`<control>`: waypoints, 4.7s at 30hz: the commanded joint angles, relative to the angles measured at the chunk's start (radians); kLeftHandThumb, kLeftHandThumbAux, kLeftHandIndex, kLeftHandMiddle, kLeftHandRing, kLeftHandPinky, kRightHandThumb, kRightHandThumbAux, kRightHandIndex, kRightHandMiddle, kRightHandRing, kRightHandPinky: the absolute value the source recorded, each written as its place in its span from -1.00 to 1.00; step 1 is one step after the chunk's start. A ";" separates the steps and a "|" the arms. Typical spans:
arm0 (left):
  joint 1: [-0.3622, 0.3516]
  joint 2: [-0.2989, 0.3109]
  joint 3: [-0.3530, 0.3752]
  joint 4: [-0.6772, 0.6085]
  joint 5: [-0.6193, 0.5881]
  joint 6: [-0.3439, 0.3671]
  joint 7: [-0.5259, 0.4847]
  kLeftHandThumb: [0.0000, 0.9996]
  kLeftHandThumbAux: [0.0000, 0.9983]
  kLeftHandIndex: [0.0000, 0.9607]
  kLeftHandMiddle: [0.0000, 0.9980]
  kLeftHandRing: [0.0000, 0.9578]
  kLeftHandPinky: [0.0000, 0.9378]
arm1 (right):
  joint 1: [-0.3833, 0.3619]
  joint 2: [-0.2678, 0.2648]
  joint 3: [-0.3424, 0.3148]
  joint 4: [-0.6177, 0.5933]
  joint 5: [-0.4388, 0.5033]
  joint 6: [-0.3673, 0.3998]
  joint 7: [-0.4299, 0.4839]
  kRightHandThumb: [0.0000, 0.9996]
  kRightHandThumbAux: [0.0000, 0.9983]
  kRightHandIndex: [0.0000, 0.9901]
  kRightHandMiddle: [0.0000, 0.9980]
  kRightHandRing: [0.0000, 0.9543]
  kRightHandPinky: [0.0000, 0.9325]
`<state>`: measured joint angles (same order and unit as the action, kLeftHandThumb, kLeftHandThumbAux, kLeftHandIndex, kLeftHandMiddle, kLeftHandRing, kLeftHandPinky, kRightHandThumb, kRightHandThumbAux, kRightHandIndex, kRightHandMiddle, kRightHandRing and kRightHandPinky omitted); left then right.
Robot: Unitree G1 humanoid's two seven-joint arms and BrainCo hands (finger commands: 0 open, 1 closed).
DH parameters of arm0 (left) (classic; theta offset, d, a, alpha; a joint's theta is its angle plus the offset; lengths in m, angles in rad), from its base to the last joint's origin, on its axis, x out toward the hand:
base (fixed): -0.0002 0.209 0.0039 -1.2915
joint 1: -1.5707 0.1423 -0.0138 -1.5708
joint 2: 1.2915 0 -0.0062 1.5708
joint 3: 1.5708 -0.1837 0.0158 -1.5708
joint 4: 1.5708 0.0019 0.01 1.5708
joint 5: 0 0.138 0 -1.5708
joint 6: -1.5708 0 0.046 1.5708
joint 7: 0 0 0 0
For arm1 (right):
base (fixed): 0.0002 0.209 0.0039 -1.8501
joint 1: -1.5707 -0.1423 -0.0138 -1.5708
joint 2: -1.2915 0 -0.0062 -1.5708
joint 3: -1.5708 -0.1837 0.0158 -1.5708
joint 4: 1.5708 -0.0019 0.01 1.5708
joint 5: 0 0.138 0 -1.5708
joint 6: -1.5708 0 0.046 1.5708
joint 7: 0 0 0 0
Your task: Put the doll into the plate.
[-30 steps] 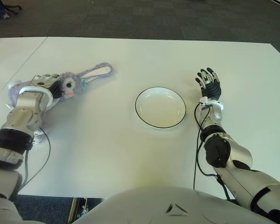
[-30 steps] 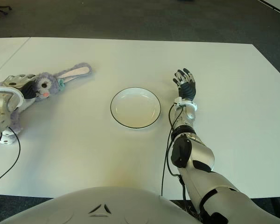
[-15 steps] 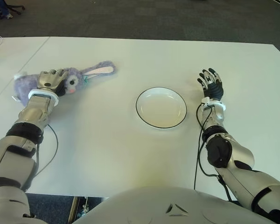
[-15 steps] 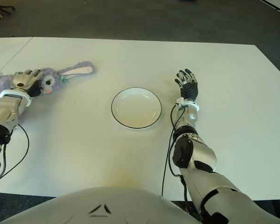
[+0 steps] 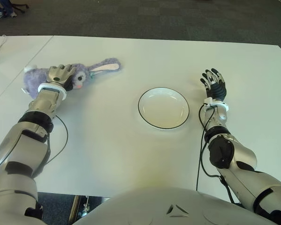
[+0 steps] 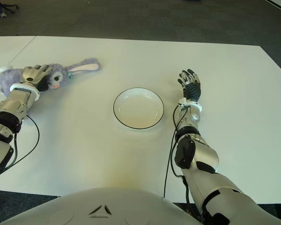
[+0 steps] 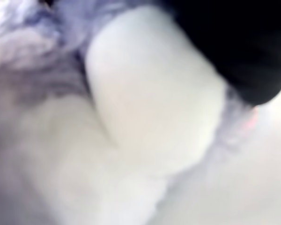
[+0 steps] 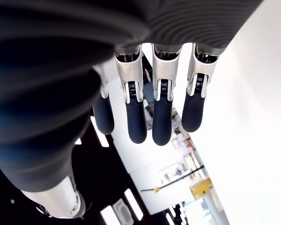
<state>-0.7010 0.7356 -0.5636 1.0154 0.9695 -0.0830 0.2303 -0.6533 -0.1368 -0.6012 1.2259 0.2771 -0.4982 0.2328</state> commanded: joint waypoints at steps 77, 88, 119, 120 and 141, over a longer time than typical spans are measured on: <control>0.196 -0.083 0.200 -1.277 0.123 0.076 -0.502 0.90 0.30 -0.20 0.01 0.12 0.57 | 0.186 0.098 0.019 0.122 -0.003 0.096 -0.088 -0.33 0.57 -0.47 -0.41 -0.37 -0.31; 0.149 -0.183 0.119 -1.205 0.115 0.010 -0.490 0.71 0.33 -0.16 0.09 0.65 0.67 | 0.186 0.103 0.018 0.123 -0.003 0.091 -0.090 -0.33 0.58 -0.46 -0.40 -0.36 -0.31; 0.155 -0.352 0.083 -1.073 0.062 -0.044 -0.430 0.71 0.33 -0.16 0.08 0.62 0.64 | 0.198 0.123 0.020 0.120 -0.003 0.079 -0.100 -0.41 0.57 -0.50 -0.41 -0.34 -0.27; 0.158 -0.354 0.082 -1.075 0.061 -0.042 -0.432 0.71 0.33 -0.16 0.08 0.62 0.64 | 0.198 0.124 0.020 0.120 -0.004 0.078 -0.101 -0.42 0.57 -0.50 -0.41 -0.34 -0.27; 0.338 -0.542 0.018 -1.085 -0.015 0.073 -0.462 0.71 0.33 -0.17 0.08 0.65 0.75 | 0.201 0.128 0.055 0.123 -0.044 0.086 -0.191 -0.29 0.55 -0.48 -0.33 -0.27 -0.24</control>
<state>-0.4082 0.2367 -0.5298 -0.0709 1.0004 -0.0467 -0.2002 -0.6560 -0.1159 -0.5591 1.2192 0.2501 -0.5145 0.1148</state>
